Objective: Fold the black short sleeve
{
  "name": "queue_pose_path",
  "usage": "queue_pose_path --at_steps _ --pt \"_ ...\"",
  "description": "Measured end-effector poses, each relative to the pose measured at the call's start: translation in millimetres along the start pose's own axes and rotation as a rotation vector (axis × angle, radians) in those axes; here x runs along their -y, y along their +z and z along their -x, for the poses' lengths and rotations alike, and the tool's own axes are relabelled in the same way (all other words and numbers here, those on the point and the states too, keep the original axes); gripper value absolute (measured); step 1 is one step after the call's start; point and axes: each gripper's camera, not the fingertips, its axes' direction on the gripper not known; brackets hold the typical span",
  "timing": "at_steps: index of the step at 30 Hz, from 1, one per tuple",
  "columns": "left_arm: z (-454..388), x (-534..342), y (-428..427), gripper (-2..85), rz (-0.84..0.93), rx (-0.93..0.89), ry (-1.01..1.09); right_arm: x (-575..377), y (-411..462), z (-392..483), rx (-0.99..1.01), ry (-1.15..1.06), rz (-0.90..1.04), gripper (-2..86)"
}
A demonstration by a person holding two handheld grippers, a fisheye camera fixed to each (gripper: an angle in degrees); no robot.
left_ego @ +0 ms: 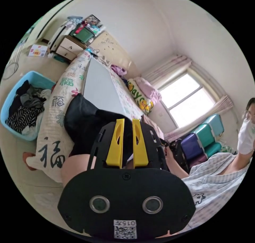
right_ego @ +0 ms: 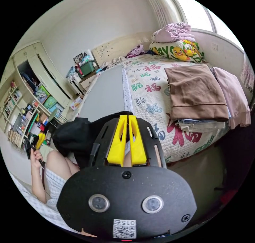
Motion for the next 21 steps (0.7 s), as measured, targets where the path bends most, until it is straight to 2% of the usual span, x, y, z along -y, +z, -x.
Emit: queue_pose_path --at_steps 4,7,10,12,14,16,19,21 --pt "17.6 -41.9 -39.9 4.5 -0.131 -0.021 -0.106 27.3 19.6 -15.4 0.064 0.0 0.022 0.0" --pt "9.6 -79.9 -67.3 1.5 -0.262 0.018 -0.118 31.4 29.1 -5.0 -0.013 -0.102 0.031 0.0" --pt "-35.3 -120.1 -95.2 -0.4 -0.491 0.276 0.036 28.9 33.3 -11.1 -0.049 -0.12 0.032 0.0" --pt "-80.9 -146.7 -101.8 -0.7 -0.676 0.547 0.2 27.7 27.7 -30.4 -0.054 -0.056 0.016 -0.2" --pt "-100.5 -158.3 -100.3 -0.7 -0.767 0.597 0.292 25.8 13.5 -43.6 -0.093 -0.008 -0.054 -0.1" --pt "-105.7 -161.6 -96.2 -0.6 -0.78 0.564 0.336 26.1 1.3 -47.4 -0.115 -0.012 -0.107 0.2" --pt "-93.3 -159.3 -86.4 0.3 -0.689 0.434 0.329 25.9 6.3 -7.4 -0.037 -0.231 -0.103 1.9" --pt "-81.2 -163.2 -75.2 2.9 -0.641 0.405 0.28 10.6 35.3 63.5 0.049 -0.509 -0.035 12.1"
